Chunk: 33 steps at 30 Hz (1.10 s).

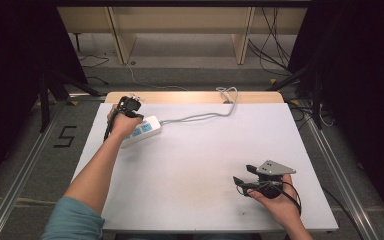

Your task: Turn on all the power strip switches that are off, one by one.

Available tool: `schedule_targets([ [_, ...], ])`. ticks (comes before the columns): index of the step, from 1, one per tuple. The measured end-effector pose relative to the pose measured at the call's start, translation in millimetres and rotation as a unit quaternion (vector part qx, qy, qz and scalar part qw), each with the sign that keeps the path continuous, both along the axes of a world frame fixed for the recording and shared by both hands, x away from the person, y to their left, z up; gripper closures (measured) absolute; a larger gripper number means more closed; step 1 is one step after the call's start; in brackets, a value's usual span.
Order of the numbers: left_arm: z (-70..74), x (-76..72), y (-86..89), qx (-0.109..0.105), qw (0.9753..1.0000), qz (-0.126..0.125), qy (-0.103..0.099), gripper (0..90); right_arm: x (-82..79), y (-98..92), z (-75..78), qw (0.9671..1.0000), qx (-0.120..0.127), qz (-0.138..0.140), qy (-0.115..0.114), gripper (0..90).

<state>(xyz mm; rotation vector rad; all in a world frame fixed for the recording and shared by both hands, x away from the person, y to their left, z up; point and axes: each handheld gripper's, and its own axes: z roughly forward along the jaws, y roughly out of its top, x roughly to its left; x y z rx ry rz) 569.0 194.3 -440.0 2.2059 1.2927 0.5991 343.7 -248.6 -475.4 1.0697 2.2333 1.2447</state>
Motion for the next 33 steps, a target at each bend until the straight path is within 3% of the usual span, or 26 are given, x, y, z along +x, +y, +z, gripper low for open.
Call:
schedule_targets([
  [33,14.9,-10.8,10.3,0.008,0.9999,-0.007,-0.010,89.8,0.0,-0.6,0.1,1.0000,0.002,0.000,-0.001,32.9],
])
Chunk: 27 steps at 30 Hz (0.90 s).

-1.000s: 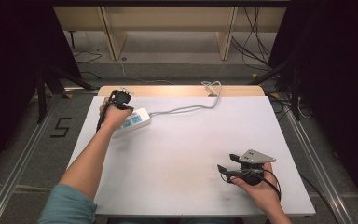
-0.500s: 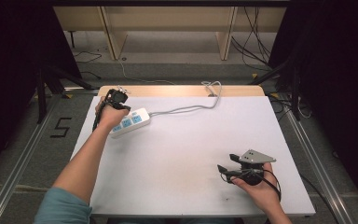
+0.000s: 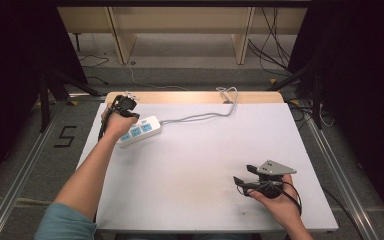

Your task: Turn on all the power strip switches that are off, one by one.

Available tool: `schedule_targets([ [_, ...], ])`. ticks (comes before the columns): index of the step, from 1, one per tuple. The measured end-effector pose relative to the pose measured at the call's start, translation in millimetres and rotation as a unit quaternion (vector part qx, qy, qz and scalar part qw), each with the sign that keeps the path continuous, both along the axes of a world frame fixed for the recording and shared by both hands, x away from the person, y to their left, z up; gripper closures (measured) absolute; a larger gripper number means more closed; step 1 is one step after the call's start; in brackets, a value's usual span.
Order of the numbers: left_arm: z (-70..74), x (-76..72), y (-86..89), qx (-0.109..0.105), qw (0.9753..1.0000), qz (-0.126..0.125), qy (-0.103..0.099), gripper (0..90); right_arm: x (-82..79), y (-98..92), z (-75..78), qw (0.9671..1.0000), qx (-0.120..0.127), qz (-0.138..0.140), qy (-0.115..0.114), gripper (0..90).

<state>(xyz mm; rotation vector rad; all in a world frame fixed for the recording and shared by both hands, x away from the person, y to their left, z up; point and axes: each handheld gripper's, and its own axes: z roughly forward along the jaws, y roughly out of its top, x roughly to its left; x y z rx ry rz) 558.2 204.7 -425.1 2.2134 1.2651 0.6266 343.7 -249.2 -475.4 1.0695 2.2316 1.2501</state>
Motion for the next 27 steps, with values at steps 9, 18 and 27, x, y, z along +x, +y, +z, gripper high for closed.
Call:
schedule_targets([
  [9,2.0,-3.1,8.3,0.000,1.0000,0.005,0.001,89.8,-0.2,-0.2,0.0,1.0000,0.000,-0.001,0.001,32.7],
  [18,6.2,-7.1,18.1,0.002,0.9999,0.012,0.001,89.8,-0.2,0.0,-0.2,1.0000,0.000,0.000,0.001,32.6],
  [27,5.1,-8.4,25.1,0.006,0.9998,0.016,0.011,89.8,-0.2,-0.4,-0.3,1.0000,-0.001,-0.002,0.001,32.6],
])
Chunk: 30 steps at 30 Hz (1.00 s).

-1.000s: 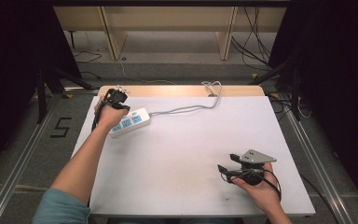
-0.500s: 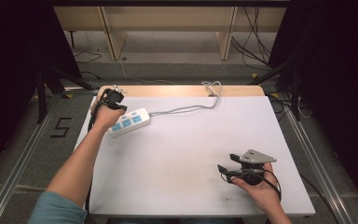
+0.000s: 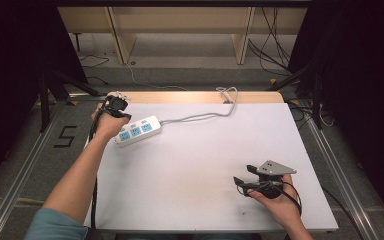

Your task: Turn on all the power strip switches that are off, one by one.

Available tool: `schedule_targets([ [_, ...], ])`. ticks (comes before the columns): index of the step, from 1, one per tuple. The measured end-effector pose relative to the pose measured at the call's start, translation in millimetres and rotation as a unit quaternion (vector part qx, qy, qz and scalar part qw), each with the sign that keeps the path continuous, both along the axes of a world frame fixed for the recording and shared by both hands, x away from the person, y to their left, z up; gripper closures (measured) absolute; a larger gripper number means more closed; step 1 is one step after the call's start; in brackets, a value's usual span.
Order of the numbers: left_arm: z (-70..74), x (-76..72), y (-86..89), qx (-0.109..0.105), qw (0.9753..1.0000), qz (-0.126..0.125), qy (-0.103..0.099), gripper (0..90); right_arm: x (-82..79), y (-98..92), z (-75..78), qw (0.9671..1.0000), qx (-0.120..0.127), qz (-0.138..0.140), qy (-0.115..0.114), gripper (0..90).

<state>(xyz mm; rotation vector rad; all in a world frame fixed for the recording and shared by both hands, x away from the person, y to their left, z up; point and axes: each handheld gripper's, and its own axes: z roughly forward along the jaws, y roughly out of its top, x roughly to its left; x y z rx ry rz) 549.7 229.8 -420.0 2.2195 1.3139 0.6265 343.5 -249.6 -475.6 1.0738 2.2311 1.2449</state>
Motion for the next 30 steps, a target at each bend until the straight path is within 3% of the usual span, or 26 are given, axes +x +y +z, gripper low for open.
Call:
schedule_targets([
  [21,-5.1,-2.8,20.4,0.012,0.9996,0.010,0.023,89.7,-0.2,-0.5,0.2,1.0000,0.000,-0.002,0.000,32.7],
  [30,-14.5,-4.7,31.0,0.012,0.9993,0.018,0.031,89.8,0.0,-0.7,-0.2,1.0000,-0.001,-0.002,0.000,32.7],
])
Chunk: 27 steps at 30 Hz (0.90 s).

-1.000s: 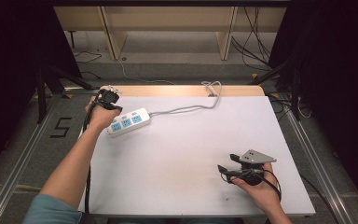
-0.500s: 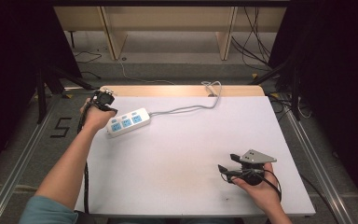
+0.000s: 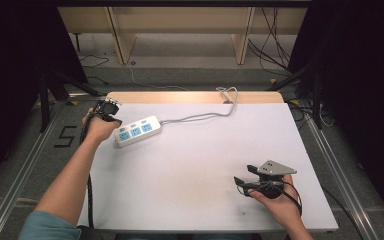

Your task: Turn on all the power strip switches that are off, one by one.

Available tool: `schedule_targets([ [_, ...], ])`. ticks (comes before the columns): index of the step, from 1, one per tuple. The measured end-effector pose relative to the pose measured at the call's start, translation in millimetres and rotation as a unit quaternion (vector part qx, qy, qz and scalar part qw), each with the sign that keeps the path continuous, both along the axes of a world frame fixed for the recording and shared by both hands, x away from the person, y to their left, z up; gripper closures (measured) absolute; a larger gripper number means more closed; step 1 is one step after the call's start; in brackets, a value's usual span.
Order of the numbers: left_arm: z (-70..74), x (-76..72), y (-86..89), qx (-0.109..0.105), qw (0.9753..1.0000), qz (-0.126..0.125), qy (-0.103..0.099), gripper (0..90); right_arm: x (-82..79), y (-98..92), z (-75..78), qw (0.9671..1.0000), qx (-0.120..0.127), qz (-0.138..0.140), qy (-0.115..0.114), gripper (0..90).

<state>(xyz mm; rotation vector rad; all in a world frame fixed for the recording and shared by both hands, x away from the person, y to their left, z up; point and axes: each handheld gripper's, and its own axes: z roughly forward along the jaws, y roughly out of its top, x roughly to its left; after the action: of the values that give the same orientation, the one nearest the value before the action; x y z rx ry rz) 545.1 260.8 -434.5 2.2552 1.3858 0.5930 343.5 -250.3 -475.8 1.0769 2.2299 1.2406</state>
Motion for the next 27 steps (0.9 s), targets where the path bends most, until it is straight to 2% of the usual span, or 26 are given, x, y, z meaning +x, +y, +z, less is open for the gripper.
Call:
schedule_targets([
  [19,-4.0,0.0,5.4,-0.001,1.0000,0.000,0.006,89.8,0.1,0.1,-0.4,1.0000,-0.001,0.001,0.001,32.7],
  [27,-5.5,1.3,0.2,-0.002,0.9999,-0.011,0.007,89.7,-0.1,0.5,-0.4,1.0000,-0.002,0.001,0.001,32.7],
])
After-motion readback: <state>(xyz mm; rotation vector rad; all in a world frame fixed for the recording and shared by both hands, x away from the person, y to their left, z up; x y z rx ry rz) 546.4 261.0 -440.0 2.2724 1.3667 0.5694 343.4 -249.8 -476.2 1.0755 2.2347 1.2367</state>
